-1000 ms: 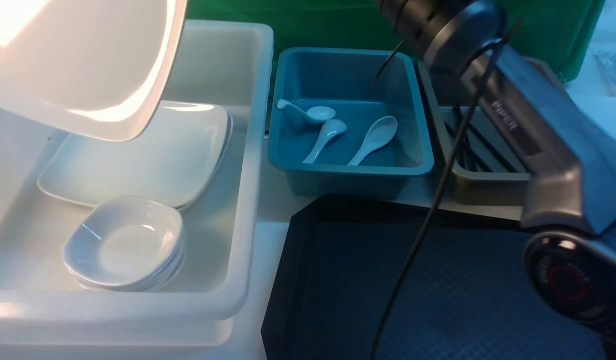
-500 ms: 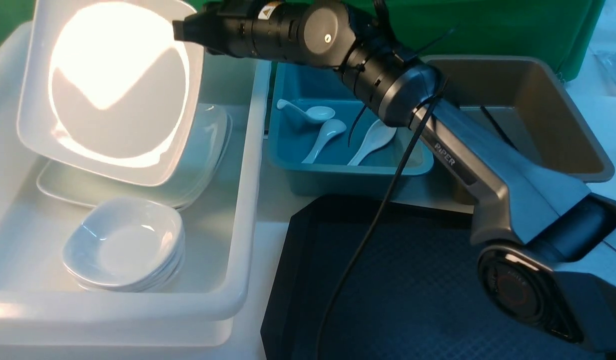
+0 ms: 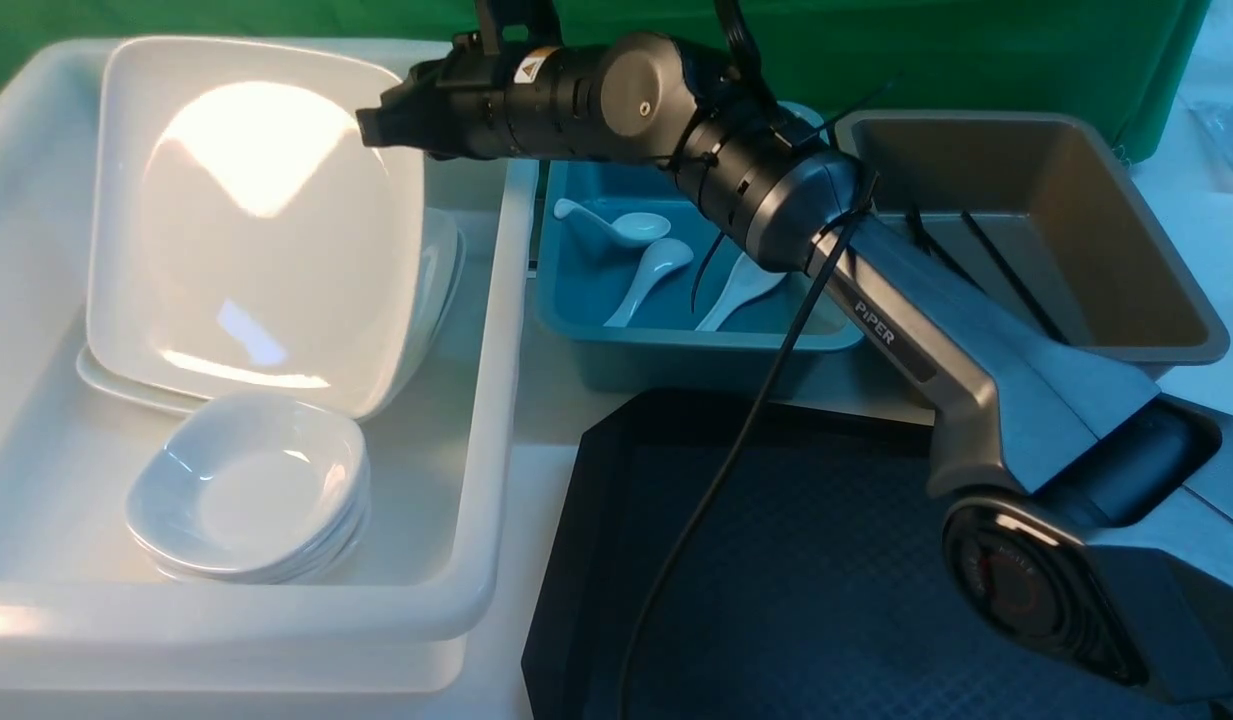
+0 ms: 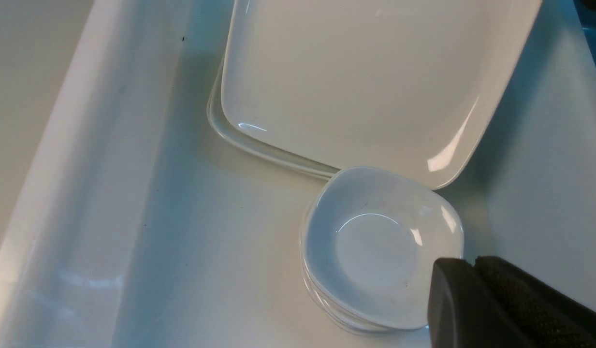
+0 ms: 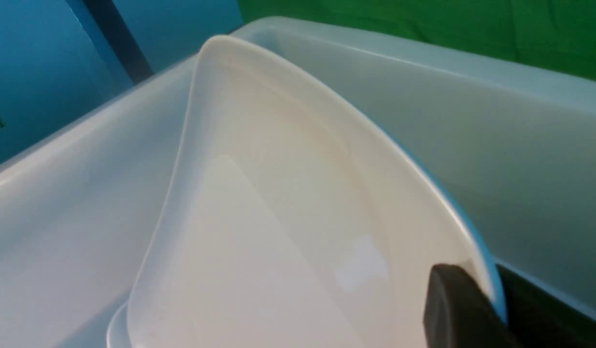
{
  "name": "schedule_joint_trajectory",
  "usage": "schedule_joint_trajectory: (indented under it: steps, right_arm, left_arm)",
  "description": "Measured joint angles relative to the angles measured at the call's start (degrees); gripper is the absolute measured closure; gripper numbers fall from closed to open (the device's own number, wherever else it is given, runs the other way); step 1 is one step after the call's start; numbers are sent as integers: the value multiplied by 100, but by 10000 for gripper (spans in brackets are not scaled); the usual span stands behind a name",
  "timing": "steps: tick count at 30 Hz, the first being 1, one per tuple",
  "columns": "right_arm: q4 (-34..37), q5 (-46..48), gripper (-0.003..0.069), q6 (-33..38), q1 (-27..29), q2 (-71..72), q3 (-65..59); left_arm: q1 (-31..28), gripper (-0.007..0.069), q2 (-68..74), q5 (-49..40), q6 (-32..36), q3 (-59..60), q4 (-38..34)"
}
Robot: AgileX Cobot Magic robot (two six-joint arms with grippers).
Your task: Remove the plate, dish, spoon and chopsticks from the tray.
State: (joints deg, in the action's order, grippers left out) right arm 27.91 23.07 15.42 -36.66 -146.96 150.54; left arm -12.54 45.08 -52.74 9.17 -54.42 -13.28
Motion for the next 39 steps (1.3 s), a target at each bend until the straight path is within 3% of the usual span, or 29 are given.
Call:
schedule_joint_trajectory:
  steps: [7,11,26,39]
  right_arm:
    - [-63,24,394,5,5,0,0]
    - [-69,50,340,5,9,0,0]
    - [-401,236,280,5,44,174,76]
    - [-677,790,302,5,55,352,95]
  left_arm:
    - [0,609,0,13,0,0,11]
    - [0,609,0,13,0,0,16]
    - [0,609,0,33,0,0,17]
    - [0,609,0,54,0,0,17]
